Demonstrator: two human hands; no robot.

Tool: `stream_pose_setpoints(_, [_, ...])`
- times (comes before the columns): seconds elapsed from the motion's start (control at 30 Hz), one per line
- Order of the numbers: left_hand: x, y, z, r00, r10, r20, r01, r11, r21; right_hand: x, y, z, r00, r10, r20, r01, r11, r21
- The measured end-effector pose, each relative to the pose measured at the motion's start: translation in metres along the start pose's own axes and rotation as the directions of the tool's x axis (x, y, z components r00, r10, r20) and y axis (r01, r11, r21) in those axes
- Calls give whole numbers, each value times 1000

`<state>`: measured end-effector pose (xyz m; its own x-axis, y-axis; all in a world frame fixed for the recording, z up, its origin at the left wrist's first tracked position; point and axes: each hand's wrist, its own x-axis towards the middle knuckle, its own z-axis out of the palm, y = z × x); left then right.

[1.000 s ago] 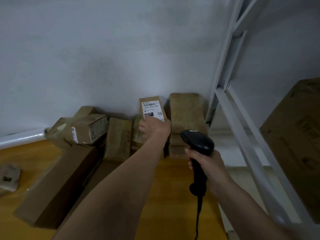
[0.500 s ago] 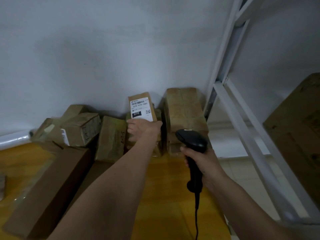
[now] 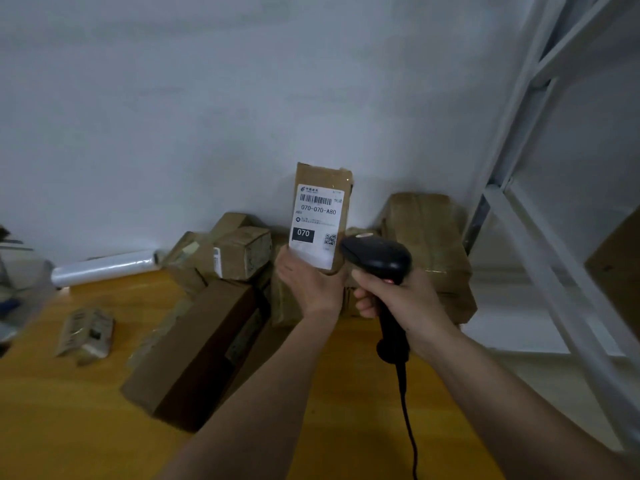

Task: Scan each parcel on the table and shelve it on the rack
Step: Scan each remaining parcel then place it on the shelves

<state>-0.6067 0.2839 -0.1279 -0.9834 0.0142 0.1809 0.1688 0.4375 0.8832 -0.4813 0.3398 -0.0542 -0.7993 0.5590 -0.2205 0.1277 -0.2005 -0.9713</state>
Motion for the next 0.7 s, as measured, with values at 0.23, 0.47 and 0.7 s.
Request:
stream_pose_setpoints(0.23, [-8,-10,-32,987,-42,-157,33,998,-60,-40,-24,40,989,-140,35,140,990,11])
stream_pose_setpoints(0.47, [-17,-8,-47,972,-111,-206,98,993,-70,-65,-20,52,989,-133,70,136,990,-40])
stream_pose_setpoints(0.7, [-27,-12,-55,971,-134,-199,121,990,-75,-78,-16,55,979,-180,96,186,981,-57])
